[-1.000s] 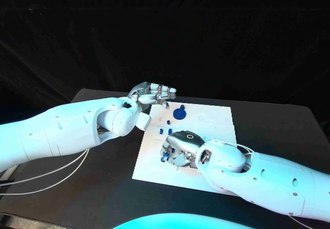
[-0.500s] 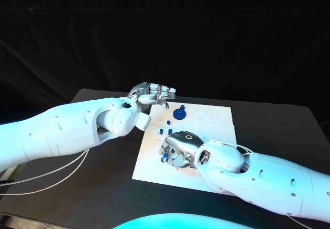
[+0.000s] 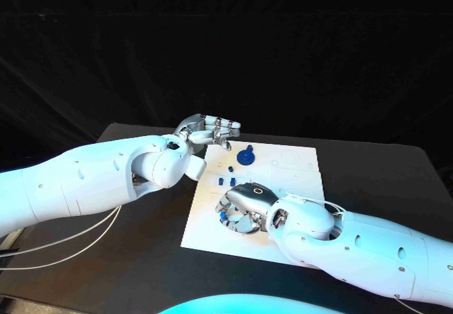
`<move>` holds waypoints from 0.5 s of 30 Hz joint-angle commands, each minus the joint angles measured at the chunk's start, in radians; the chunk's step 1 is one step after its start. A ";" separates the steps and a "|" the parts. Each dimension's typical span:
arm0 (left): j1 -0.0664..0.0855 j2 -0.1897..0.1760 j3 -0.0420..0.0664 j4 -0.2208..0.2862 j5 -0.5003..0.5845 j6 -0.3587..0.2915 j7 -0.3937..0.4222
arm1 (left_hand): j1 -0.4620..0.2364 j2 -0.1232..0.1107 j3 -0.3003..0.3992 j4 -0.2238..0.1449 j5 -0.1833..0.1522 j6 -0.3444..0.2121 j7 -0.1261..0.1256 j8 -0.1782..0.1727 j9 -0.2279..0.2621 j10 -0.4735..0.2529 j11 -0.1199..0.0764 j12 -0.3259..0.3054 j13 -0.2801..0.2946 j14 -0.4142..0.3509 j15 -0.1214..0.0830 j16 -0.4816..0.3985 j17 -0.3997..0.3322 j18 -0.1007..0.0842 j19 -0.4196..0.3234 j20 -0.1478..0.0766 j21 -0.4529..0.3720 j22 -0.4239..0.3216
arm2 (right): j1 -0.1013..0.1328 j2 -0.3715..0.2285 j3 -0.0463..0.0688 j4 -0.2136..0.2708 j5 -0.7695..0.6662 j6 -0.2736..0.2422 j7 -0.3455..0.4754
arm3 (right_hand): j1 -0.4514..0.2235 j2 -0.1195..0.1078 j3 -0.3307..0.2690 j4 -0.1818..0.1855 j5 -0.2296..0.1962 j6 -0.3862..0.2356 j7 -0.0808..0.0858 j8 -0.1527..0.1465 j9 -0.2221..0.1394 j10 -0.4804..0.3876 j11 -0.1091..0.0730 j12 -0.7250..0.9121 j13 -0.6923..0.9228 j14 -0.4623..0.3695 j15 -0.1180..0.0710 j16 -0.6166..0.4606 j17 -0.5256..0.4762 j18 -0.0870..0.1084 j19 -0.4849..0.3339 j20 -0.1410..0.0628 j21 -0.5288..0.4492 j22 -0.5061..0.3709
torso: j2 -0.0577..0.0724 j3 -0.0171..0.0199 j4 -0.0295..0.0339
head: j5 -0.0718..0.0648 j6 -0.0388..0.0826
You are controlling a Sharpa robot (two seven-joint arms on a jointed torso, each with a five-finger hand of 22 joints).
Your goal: Assemble the parts on the task board
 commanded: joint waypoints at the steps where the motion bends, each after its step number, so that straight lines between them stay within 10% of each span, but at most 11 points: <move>1: 0.001 0.000 0.001 0.002 0.005 0.016 0.005 | 0.003 0.005 -0.007 -0.001 0.003 -0.008 0.001 -0.004 -0.001 -0.009 0.002 0.002 0.001 -0.009 -0.001 -0.005 -0.001 0.013 0.006 0.004 -0.006 -0.001 | -0.001 -0.005 0.000 0.007 -0.009 -0.032 0.016 | -0.003 0.000 -0.010 0.000 0.009 -0.005 0.003 -0.001 -0.002 -0.010 0.001 -0.001 -0.002 0.012 0.007 -0.006 -0.004 0.009 -0.011 0.002 -0.010 0.105 | 0.001 0.0008 0.0006 | -0.002 0.001; 10: 0.001 -0.005 0.001 0.001 0.005 0.016 0.005 | 0.003 0.005 -0.007 -0.001 0.003 -0.008 0.001 -0.004 -0.001 -0.009 0.002 0.002 0.001 -0.009 -0.001 -0.005 -0.001 0.013 0.006 0.004 -0.006 -0.001 | 0.011 -0.092 0.005 0.090 0.003 -0.147 0.038 | 0.001 -0.003 -0.057 0.003 0.030 -0.030 0.005 -0.001 -0.008 -0.057 0.005 0.017 -0.005 -0.008 0.011 -0.051 -0.068 0.025 -0.045 0.005 -0.092 0.067 | -0.001 -0.0001 -0.0013 | -0.009 0.005; 15: 0.001 -0.009 0.001 0.001 0.005 0.017 0.007 | 0.003 0.006 -0.007 -0.001 0.003 -0.008 0.001 -0.004 -0.001 -0.009 0.002 0.003 0.001 -0.009 -0.001 -0.005 -0.001 0.013 0.006 0.005 -0.007 -0.001 | 0.055 -0.197 0.013 0.158 0.133 -0.177 0.045 | -0.011 0.014 -0.074 0.023 0.038 0.004 0.005 0.015 -0.002 0.006 -0.003 0.066 0.007 -0.001 0.005 -0.046 -0.062 0.019 -0.028 0.002 -0.069 0.077 | -0.002 -0.0012 -0.0009 | -0.042 0.015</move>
